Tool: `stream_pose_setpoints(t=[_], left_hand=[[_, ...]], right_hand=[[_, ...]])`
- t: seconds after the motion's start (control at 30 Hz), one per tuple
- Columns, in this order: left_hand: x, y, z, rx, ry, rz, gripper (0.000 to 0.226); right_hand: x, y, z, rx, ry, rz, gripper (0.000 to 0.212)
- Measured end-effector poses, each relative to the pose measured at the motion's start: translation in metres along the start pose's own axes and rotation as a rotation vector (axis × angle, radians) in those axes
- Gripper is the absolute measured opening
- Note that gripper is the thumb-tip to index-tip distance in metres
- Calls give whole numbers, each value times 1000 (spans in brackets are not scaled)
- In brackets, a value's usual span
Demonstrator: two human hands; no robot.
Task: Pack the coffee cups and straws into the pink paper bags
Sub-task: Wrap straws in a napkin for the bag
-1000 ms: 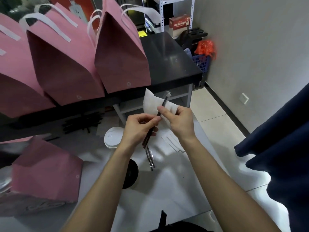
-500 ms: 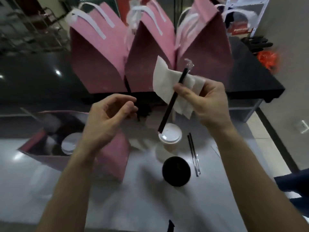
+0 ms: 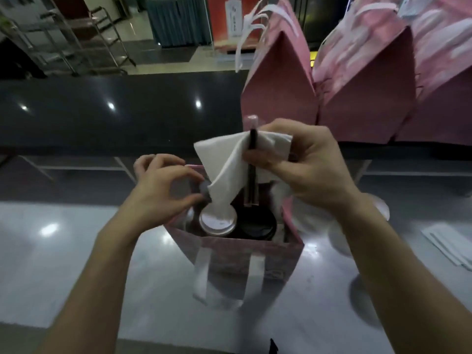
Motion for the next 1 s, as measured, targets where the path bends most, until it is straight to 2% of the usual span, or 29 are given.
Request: stream_pose_setpoints(t=[0.03,0.13,0.23,0.43,0.53,0.63,0.73,0.8,0.9,1.0], left_hand=[[-4,-6,0,-40,-23,27,42],[-17,-19,1,-103,-167,-11,100],[-24,-25,0,-142,-214,-77,126],[-26,-24,-3,-197,-217,-120,132],[-28,-22,-6,-216,-231,-141,129],[-28,-23,-7,-222,-220,-176,119],[-30,-27,-6,-207,-188,-222,99],[-30,-27,-7,-219,-117,-279,81],[-26,-31,-11,-278,43,-410,62],[-27,-42,-16,-285,49,-542,73]], right_hand=[[-11,4,0,-14,-11,-90,17],[-37,19,0,-73,-63,-423,17],[-59,36,4,-118,-220,-841,19],[-101,72,24,-175,-597,-1357,18],[-117,85,34,-184,-722,-1451,22],[-120,93,39,-227,-757,-1498,27],[-109,91,39,-325,-704,-1441,20],[-94,84,30,-407,-600,-1244,28],[-68,55,2,-310,-242,-862,28],[-39,30,-46,-213,152,-522,26]])
Point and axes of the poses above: each hand's wrist, its own z-axis towards the middle knuckle, its own x-axis out of the back of the hand, y = z × x, the point moved 4 cm from there along z, towards the middle knuckle, and after that the axes turned 7 degrees about -y, right-handed, at the moved point
